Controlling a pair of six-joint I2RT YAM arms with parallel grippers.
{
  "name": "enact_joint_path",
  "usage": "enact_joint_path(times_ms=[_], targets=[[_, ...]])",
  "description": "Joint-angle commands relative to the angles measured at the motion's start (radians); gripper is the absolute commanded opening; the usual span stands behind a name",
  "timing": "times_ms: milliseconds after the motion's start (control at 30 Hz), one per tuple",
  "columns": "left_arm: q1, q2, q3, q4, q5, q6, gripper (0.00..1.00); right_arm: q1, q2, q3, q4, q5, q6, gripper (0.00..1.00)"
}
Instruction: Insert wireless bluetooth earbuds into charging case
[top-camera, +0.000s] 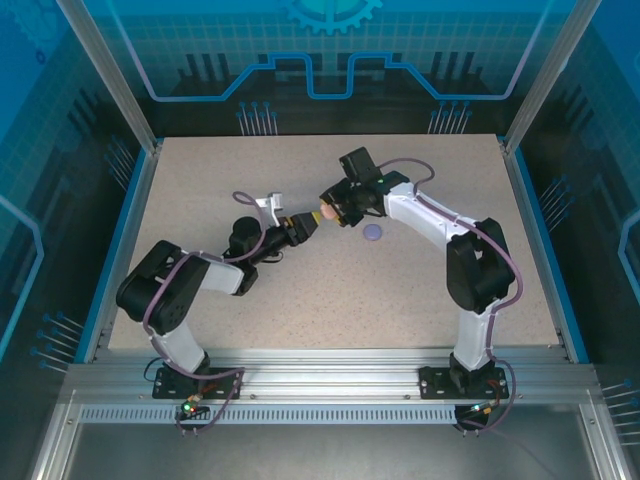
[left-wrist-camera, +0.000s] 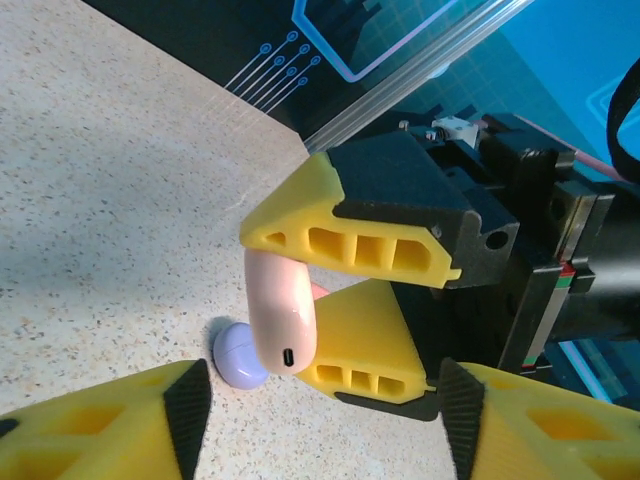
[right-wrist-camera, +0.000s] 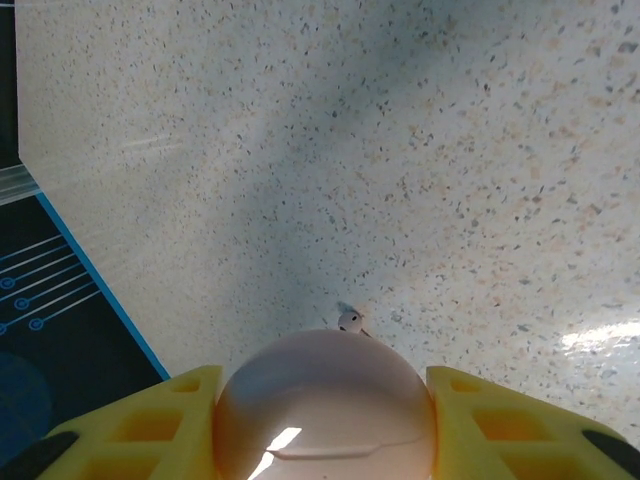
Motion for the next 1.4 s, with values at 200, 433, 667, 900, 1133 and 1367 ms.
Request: enact_joint_path(times_ms=[200,433,667,900,1133,1367], targets=[[-0.022,0.061,0.040,0.086,-0.044,0.002,0.57,0.036,0.011,0.053,-0.003,0.009,0.034,0.38],[-0.023,0.087,0.077,0.071,-0.057,0.008,0.52,0.047,0.016,0.051,0.005,0.003,0.036,0.37],[-0.023,0.108,0.107,0.065,-0.057,0.010,0.44,0.049,0.020,0.050,0.011,-0.003,0.034,0.37],[-0.023,0.119,0.114,0.067,-0.053,0.009,0.34,0.048,0.021,0.044,0.021,-0.005,0.039,0.37],[-0.023,0.131,0.118,0.084,-0.051,0.000,0.18,0.052,0.025,0.046,0.029,-0.010,0.044,0.37],[-0.023,0.118,0.119,0.081,-0.034,-0.010,0.00,0.047,-0.016,0.058,0.036,0.029,-0.011,0.75]])
